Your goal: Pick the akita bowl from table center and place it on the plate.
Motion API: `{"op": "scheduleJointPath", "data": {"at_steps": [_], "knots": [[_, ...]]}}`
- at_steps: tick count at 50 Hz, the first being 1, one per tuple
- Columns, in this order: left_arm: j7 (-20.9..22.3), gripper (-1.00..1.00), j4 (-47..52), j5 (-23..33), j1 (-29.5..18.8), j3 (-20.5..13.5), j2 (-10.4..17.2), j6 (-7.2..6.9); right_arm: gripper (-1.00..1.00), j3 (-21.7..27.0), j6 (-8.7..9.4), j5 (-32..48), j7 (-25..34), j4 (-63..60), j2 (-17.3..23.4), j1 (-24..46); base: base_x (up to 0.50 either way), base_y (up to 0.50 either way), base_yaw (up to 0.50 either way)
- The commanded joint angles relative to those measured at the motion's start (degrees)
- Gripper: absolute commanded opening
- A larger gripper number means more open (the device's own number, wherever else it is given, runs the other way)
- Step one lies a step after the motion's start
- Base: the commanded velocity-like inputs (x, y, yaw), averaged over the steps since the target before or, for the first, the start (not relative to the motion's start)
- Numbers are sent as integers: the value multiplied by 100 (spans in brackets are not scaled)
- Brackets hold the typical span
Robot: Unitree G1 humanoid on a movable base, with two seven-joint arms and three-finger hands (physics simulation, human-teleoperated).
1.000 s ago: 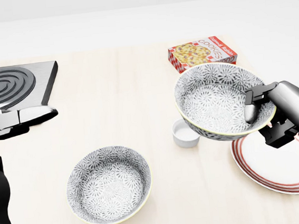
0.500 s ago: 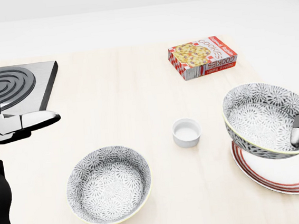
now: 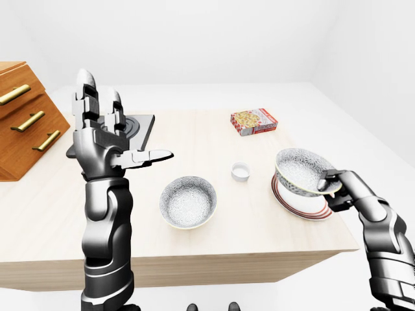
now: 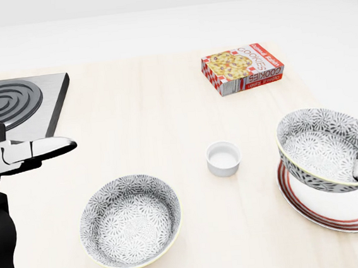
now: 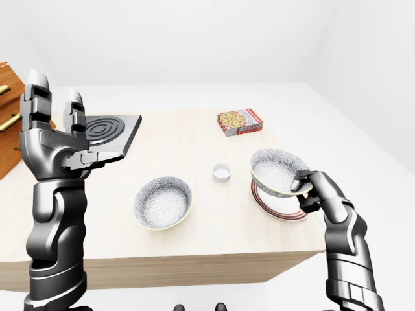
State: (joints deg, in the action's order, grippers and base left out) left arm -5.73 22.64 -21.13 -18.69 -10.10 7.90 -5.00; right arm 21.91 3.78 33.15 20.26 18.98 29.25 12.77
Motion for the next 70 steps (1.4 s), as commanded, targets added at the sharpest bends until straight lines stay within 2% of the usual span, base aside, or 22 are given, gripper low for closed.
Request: {"op": "scheduleJointPath", "data": {"at_steps": [1,14,17,32,41,46,59,60,61,62,63,64,70], "knots": [[6,100,-18,5,-9,-3,2,0,-100,-205,-144,-498,-563,751,180,367,0,0,0],[-23,100,-6,-6,-39,1,5,0,-100,-296,-359,-381,-756,1251,362,506,0,0,0],[-27,100,-8,-6,-46,2,6,0,-100,-427,-264,-301,-852,1419,324,721,0,0,0],[-27,100,20,7,-17,17,-8,0,-100,-383,-588,-351,-1029,1747,455,493,0,0,0],[-34,100,33,17,-20,22,-16,0,-100,-383,-622,-336,-1100,1851,457,459,0,0,0],[-30,100,31,22,-15,27,-21,0,-100,-393,-726,-343,-1176,2013,490,447,0,0,0],[-12,100,12,22,-8,18,-16,0,-100,-367,-763,-372,-1228,2025,508,337,0,0,0],[-9,100,12,21,-7,16,-14,0,-78,-369,-729,-359,-1224,1990,500,323,0,0,0],[-9,100,12,21,-7,16,-14,0,-78,-368,-725,-357,-1222,1984,499,321,0,0,0],[-9,100,4,19,-9,10,-14,0,12,-367,-695,-327,-1239,1945,497,308,0,0,0],[-11,100,3,16,-8,8,-15,0,30,-360,-682,-315,-1238,1927,497,292,0,0,0],[-14,100,14,10,-6,8,-15,0,100,-340,-679,-304,-1241,1908,505,258,0,0,0],[-16,100,37,4,13,5,-14,0,100,-234,-633,-276,-1200,1730,508,84,0,0,0]]}}
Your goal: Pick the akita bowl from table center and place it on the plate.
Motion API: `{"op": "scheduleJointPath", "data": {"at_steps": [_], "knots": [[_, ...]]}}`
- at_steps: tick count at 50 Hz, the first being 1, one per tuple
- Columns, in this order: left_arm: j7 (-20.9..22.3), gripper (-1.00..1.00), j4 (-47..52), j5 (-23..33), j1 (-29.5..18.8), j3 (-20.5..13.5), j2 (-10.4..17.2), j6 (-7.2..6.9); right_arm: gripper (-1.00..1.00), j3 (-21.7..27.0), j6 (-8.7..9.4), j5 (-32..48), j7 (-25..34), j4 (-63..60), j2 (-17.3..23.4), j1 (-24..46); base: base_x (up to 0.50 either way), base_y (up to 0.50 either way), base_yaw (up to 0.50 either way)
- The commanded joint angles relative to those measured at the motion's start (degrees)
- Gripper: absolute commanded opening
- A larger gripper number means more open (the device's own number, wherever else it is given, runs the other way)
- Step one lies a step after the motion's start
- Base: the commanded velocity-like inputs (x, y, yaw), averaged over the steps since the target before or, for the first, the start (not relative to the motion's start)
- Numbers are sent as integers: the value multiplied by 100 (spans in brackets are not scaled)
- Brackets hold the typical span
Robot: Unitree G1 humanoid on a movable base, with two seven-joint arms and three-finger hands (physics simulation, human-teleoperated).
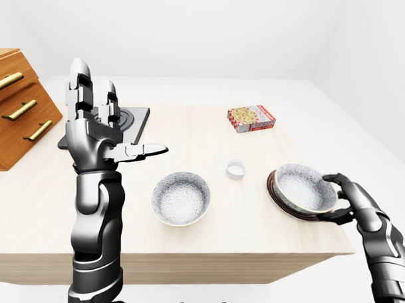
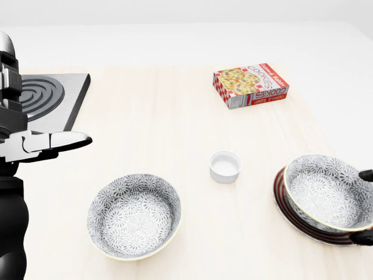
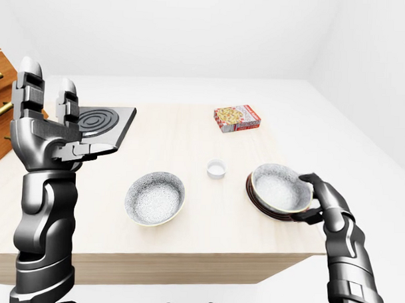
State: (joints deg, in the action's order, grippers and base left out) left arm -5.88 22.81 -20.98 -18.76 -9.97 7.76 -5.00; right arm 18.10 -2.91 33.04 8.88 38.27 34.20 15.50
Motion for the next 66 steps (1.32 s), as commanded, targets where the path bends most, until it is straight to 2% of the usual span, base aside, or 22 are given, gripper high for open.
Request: {"op": "scheduleJointPath", "data": {"at_steps": [1,5,15,17,20,25,27,33,38,48,66], "knots": [[-1,100,28,-11,29,-6,-2,0,100,149,53,-261,-54,-224,6,-195,0,0,0],[4,100,23,-6,55,-3,-10,0,100,208,106,-252,11,-395,-16,-278,0,0,0],[0,100,-4,-33,16,-19,2,0,100,544,402,-184,446,-1417,-181,-634,0,0,0],[-9,100,1,-49,-4,-34,17,0,100,638,483,-196,614,-1830,-274,-746,0,0,0],[-27,100,16,-64,-24,-43,32,0,100,780,791,-385,1049,-2915,-602,-833,0,0,0],[-61,100,103,-88,-54,-38,41,0,100,849,791,-753,1590,-4132,-983,-823,0,0,0],[-87,100,150,-112,-90,-50,53,0,100,516,791,-801,1653,-4626,-1182,-384,0,0,0],[-154,100,325,-170,-145,-46,67,0,100,174,791,-1221,1607,-5486,-1338,190,0,0,0],[-161,100,448,-199,-110,-38,58,0,100,-174,791,-1648,1308,-5911,-1637,566,0,0,0],[-202,100,624,-230,-124,-56,69,0,100,-465,791,-2000,958,-6067,-1834,553,0,0,0],[-195,100,600,-231,-114,-61,66,0,100,-307,791,-2137,1205,-6694,-1824,143,0,0,0]]}}
